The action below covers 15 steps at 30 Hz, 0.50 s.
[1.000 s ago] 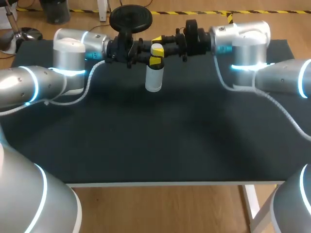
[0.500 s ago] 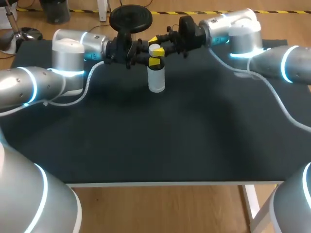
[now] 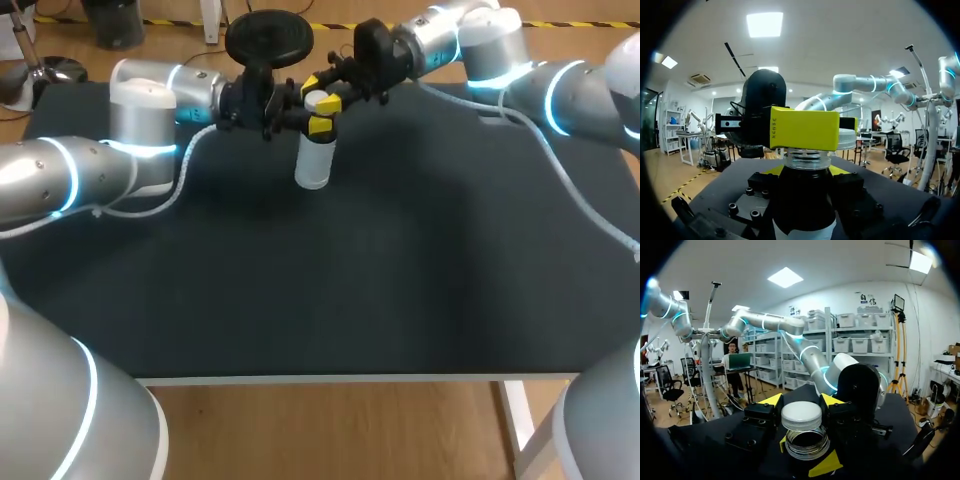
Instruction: Unscrew the bottle cap
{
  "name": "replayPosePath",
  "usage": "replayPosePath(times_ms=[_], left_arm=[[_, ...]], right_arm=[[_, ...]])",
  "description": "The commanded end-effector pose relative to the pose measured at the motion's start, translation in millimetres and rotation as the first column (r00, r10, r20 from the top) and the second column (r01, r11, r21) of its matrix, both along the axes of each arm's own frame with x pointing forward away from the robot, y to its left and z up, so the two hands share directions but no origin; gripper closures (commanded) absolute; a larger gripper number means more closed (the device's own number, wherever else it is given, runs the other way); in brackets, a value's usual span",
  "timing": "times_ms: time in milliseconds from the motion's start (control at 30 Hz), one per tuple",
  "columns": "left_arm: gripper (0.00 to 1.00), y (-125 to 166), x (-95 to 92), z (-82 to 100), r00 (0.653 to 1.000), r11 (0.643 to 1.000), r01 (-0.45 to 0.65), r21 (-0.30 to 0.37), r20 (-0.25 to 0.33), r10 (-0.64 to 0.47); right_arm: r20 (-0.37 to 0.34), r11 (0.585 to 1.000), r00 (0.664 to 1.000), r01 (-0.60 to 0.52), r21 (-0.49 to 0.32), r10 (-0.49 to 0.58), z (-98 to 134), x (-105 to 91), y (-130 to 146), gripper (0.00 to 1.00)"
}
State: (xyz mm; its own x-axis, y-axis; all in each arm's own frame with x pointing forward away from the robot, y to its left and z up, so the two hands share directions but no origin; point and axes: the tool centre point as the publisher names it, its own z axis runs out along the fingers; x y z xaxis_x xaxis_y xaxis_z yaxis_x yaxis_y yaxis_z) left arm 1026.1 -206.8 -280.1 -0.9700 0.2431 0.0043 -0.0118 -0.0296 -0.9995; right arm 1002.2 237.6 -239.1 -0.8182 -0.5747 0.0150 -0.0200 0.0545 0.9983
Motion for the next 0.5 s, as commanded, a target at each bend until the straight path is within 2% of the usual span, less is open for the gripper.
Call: replayPosePath(times_ms=[33, 133, 167, 267, 400, 500], left_arm=[[1.0, 1, 6.9, 0.9, 1.0, 1.0, 0.006, 0.001, -0.002, -0.006], [1.0, 1, 6.9, 0.9, 1.0, 1.0, 0.006, 0.001, -0.002, -0.006], [1.0, 1, 6.9, 0.9, 1.0, 1.0, 0.006, 0.001, -0.002, -0.006], [1.0, 1, 6.9, 0.9, 1.0, 1.0, 0.006, 0.001, -0.002, -0.006], [1.0, 1, 6.9, 0.9, 1.0, 1.0, 0.006, 0.001, -0.002, -0.006], [1.0, 1, 6.9, 0.9, 1.0, 1.0, 0.006, 0.001, -0.002, -0.006]], right_arm=[[-0.014, 0.869, 0.869, -0.493, 0.034, 0.494, -3, 10.8, -7, 1.0], [0.026, 0.906, 0.907, -0.42, 0.057, 0.42, 5, 16.5, -14, 1.0], [0.044, 0.928, 0.929, -0.368, 0.052, 0.366, 9, 19.2, -17, 1.0], [0.083, 0.964, 0.964, -0.259, 0.065, 0.253, 20, 26.5, -31, 1.0], [0.125, 0.982, 0.98, -0.165, 0.088, 0.153, 32, 27.5, -53, 1.0], [0.136, 0.993, 0.988, -0.086, 0.075, 0.075, 37, 26.0, -73, 1.0]])
